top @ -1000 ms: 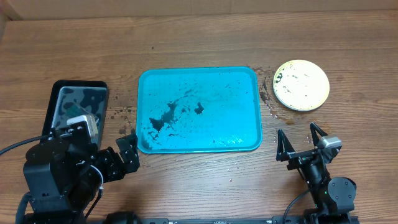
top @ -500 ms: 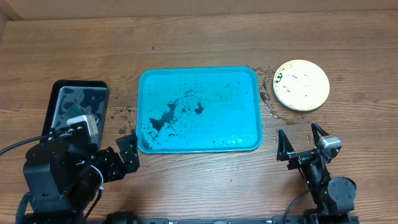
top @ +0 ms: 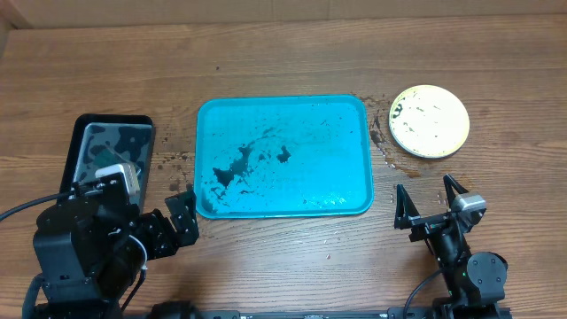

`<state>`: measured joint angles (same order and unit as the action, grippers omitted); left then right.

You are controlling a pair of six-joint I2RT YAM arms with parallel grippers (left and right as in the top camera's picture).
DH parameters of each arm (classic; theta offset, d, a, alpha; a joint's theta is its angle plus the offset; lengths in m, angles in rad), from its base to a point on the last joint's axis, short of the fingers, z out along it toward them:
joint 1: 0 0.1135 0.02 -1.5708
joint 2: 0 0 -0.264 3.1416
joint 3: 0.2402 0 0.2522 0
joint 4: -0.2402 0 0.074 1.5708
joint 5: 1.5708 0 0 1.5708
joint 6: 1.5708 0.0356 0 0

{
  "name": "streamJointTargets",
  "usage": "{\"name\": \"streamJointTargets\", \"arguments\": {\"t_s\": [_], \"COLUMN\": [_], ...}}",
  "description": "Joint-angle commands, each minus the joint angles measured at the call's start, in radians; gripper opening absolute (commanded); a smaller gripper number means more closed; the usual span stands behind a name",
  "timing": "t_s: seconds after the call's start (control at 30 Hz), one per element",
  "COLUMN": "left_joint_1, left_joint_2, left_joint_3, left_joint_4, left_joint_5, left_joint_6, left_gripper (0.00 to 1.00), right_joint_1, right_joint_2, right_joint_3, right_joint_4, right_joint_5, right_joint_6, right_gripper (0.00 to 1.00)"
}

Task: Clean dirty plates on tray and stack at the side

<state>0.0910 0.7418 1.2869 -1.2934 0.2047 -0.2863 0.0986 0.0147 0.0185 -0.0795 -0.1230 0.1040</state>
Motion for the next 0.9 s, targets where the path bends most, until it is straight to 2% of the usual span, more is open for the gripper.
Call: {"name": "streamJointTargets", "arguments": {"t_s": [0.0,0.1,0.23,0.33,0.5,0.63,0.87], "left_joint_1": [-0.006,-0.02,-0.047,-0.085,-0.083,-0.083,-0.083], "left_joint_2": [0.0,-0.005,-0.013,-0.043,-0.189,-0.315,-0.451], "left_joint_3": [0.001,0.001,-0.01,-0.076,-0.332,-0.541,-0.887], "left_joint_4": [0.003,-0.003,-0.009,0.047,0.272,0.474,0.982], "left_joint_5": [-0.005,-0.007,-0.029,-0.029,-0.028,-0.029,-0.038], "left_joint_6": [-0.009,0.0,0.09,0.116,0.195,0.212,0.28], "left_gripper": [1.0,1.0,1.0,1.0,1.0,1.0,1.0], "right_joint_1": [-0.003,-0.003,-0.003,-0.003,-0.003,-0.003,-0.003], "right_joint_2": [-0.012,-0.012,-0.012,-0.012,-0.012,-0.012,-0.012], "right_joint_3": [-0.01,-0.01,-0.01,-0.01,-0.01,-0.01,-0.01], "right_joint_4": [0.005,0.005,0.005,0.005,0.005,0.005,0.006], "right_joint_5": [0.01,0.01,0.01,0.01,0.01,0.01,0.01], "right_joint_6": [-0.008,-0.008,-0.008,-0.008,-0.008,-0.008,-0.008], "right_gripper": [1.0,1.0,1.0,1.0,1.0,1.0,1.0]}}
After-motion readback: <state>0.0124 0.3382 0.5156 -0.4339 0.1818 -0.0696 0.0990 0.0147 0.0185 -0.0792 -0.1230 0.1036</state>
